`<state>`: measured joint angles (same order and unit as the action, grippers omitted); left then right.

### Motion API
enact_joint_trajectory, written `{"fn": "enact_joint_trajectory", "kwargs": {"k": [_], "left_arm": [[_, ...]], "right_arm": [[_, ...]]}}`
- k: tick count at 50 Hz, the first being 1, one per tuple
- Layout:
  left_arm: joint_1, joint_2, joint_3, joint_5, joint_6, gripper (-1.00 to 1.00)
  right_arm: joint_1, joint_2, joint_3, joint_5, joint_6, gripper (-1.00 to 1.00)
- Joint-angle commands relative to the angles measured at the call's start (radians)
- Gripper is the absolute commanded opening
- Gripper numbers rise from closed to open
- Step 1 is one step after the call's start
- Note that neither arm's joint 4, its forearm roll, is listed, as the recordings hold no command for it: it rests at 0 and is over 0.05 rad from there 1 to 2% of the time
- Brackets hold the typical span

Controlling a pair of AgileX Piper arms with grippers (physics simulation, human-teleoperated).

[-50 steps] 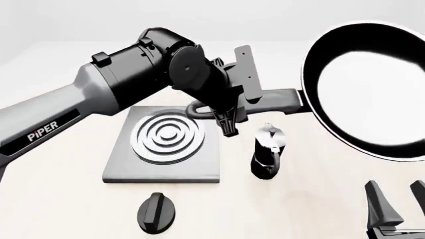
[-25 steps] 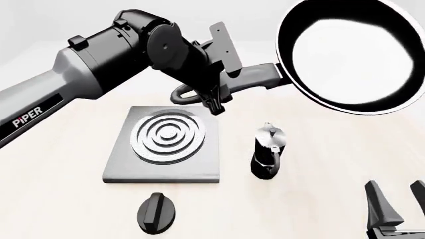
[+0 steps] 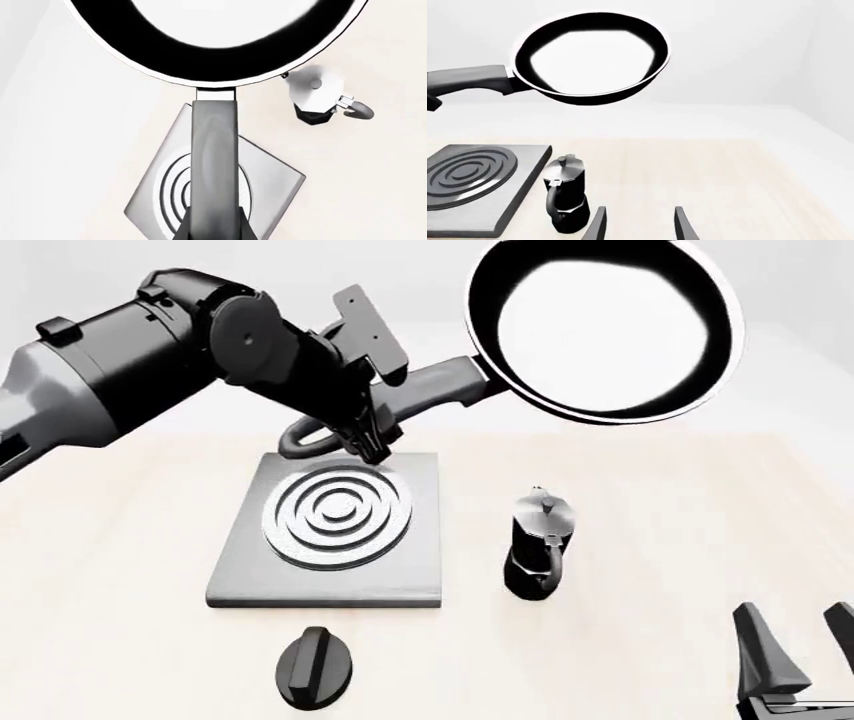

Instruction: Put the frying pan on the stove.

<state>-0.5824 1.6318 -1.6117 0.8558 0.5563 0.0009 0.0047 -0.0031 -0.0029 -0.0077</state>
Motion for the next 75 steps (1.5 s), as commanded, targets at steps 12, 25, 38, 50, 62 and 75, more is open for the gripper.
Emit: {"fn": "enact_joint_trajectory", "kwargs": {"k": [12, 25, 38, 50, 62, 75], "left_arm": [[0.112, -0.248, 0.224, -0.032, -0.068, -1.00], [0.149, -0.377, 0.356, -0.022, -0.131, -1.00], [0.184, -0.485, 0.483, -0.056, -0.190, -1.00], [0.224, -0.598, 0.618, -0.071, -0.254, -1.00], [0.228, -0.704, 0.731, -0.066, -0.351, -1.00], [0.246, -0.755, 0.816, -0.073, -0.412, -1.00]], "right_arm": [[0.000, 0.000, 0.000, 0.000, 0.000, 1.00], [0.000, 0.000, 0.000, 0.000, 0.000, 1.00], [0.000, 0.000, 0.000, 0.000, 0.000, 1.00], [0.000, 0.000, 0.000, 0.000, 0.000, 1.00], [0.000, 0.000, 0.000, 0.000, 0.000, 1.00], [0.000, 0.000, 0.000, 0.000, 0.000, 1.00]]}}
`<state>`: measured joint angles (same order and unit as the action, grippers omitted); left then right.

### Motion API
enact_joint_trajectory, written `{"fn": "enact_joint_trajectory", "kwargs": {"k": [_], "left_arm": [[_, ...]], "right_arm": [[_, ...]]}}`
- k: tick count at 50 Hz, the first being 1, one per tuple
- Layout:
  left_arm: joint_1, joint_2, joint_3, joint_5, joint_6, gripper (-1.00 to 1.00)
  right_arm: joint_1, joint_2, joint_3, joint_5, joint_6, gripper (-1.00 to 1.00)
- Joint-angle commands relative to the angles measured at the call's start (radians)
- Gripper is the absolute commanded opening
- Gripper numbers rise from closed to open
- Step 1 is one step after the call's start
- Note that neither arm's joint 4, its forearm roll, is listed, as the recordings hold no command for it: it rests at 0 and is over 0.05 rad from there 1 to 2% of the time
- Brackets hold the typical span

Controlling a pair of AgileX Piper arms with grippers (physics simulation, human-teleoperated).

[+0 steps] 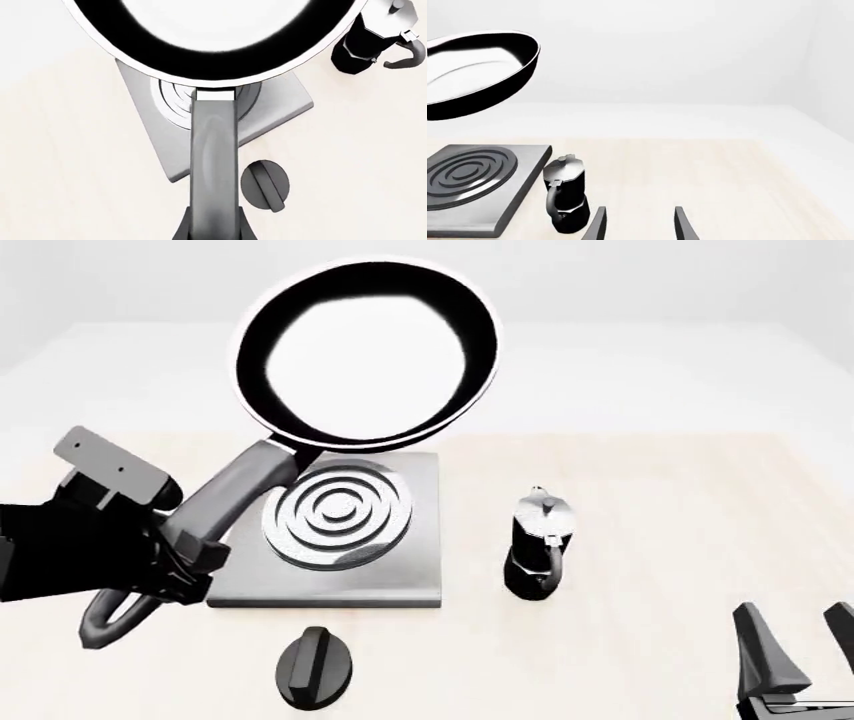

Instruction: Put the frying pan on the stove.

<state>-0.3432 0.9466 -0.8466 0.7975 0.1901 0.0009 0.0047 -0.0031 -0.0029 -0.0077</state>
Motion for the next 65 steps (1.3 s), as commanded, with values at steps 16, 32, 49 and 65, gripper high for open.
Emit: {"fn": "enact_joint_trajectory", "kwargs": {"k": [16, 32, 49, 65], "left_arm": [[0.001, -0.122, 0.146, -0.038, -0.105, -1.00], [0.033, -0.159, 0.208, -0.030, -0.095, -1.00], [0.081, -0.180, 0.218, 0.016, -0.016, -1.00], [0.103, -0.144, 0.221, 0.000, 0.025, -1.00]], "right_arm": [[0.000, 0.000, 0.000, 0.000, 0.000, 1.00], [0.000, 0.000, 0.000, 0.000, 0.000, 1.00], [0.000, 0.000, 0.000, 0.000, 0.000, 1.00], [0.000, 0.000, 0.000, 0.000, 0.000, 1.00]]}}
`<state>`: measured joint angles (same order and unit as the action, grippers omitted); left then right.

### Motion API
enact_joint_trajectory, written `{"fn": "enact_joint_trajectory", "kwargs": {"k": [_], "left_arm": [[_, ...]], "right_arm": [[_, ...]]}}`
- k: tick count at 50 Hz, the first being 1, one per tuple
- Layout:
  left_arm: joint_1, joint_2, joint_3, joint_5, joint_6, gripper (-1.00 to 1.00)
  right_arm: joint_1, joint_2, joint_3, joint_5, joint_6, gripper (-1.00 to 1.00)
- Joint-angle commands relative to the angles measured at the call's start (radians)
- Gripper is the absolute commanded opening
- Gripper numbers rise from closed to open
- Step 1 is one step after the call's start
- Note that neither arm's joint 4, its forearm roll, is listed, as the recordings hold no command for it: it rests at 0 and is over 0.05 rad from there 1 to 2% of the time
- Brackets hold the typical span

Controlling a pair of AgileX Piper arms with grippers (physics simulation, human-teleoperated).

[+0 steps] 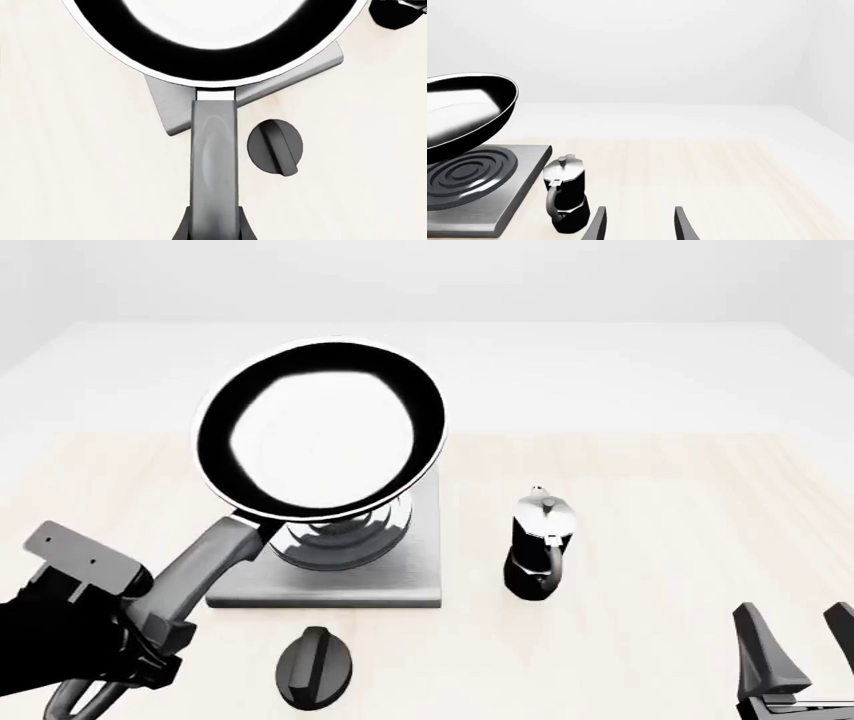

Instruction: Put the frying pan on the stove.

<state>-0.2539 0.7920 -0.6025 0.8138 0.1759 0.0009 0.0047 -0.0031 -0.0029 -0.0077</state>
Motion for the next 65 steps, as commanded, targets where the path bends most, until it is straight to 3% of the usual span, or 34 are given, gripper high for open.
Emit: {"fn": "enact_joint_trajectory", "kwargs": {"k": [1, 65], "left_arm": [[0.012, 0.016, -0.029, -0.017, 0.039, -1.00], [0.045, 0.075, 0.083, -0.102, 0.048, -1.00]], "right_arm": [[0.000, 0.000, 0.000, 0.000, 0.000, 1.00], [0.000, 0.000, 0.000, 0.000, 0.000, 1.00]]}}
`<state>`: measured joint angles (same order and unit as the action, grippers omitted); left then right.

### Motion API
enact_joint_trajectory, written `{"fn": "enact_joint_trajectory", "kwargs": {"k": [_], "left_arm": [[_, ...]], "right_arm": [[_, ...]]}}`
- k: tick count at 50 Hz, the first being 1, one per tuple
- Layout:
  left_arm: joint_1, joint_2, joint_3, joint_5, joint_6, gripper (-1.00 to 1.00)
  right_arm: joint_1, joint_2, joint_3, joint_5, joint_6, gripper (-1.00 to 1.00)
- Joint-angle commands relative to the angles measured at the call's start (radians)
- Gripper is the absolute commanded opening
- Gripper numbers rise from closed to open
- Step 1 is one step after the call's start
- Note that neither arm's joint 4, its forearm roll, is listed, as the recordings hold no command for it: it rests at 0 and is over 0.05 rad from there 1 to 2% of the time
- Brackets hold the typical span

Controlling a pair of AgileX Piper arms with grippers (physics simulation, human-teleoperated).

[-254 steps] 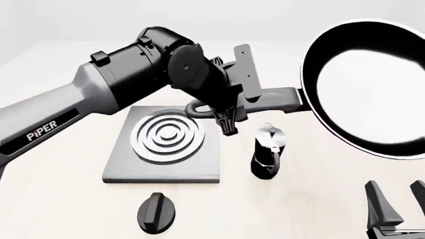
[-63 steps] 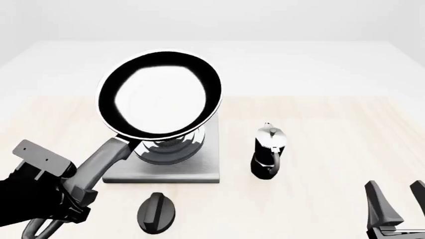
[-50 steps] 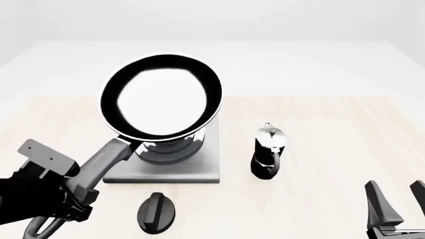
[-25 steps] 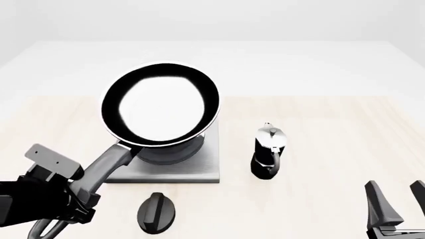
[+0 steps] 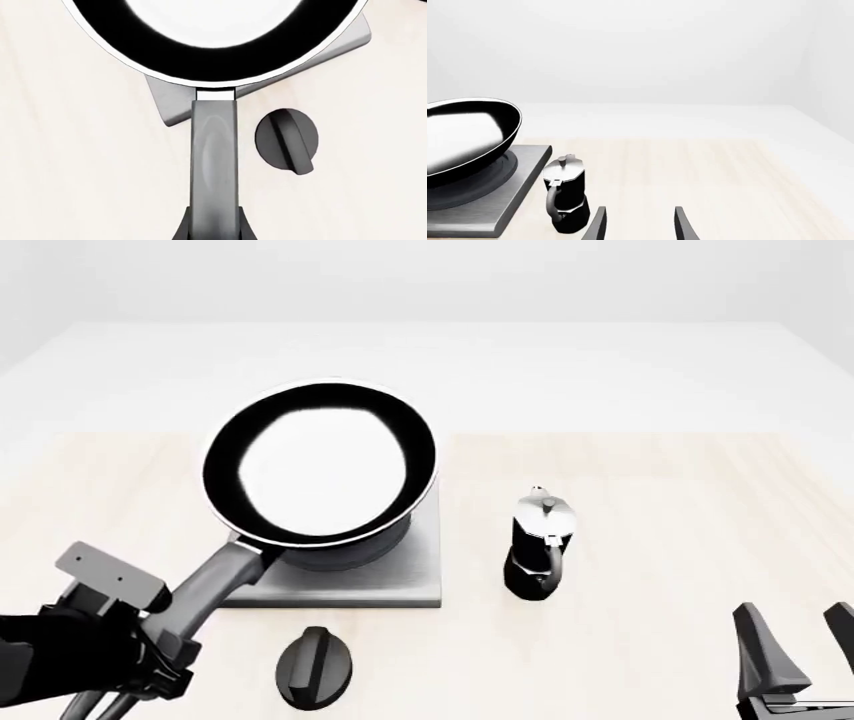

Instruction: Put the frying pan on the stove.

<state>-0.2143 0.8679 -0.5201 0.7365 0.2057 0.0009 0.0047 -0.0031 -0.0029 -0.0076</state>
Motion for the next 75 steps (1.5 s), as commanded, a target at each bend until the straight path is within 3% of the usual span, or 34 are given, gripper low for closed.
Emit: {"fn": "enact_joint_trajectory", "kwargs": {"k": [1, 46, 75], "left_arm": [[0.004, 0.005, 0.000, -0.027, 0.011, -1.00], [-0.007, 0.055, 0.053, -0.100, -0.021, -1.00], [-0.027, 0.177, 0.009, -0.178, -0.028, -1.00]], "right_arm": [[0.000, 0.000, 0.000, 0.000, 0.000, 1.00], [0.000, 0.000, 0.000, 0.000, 0.000, 1.00], [0.000, 0.000, 0.000, 0.000, 0.000, 1.00]]}}
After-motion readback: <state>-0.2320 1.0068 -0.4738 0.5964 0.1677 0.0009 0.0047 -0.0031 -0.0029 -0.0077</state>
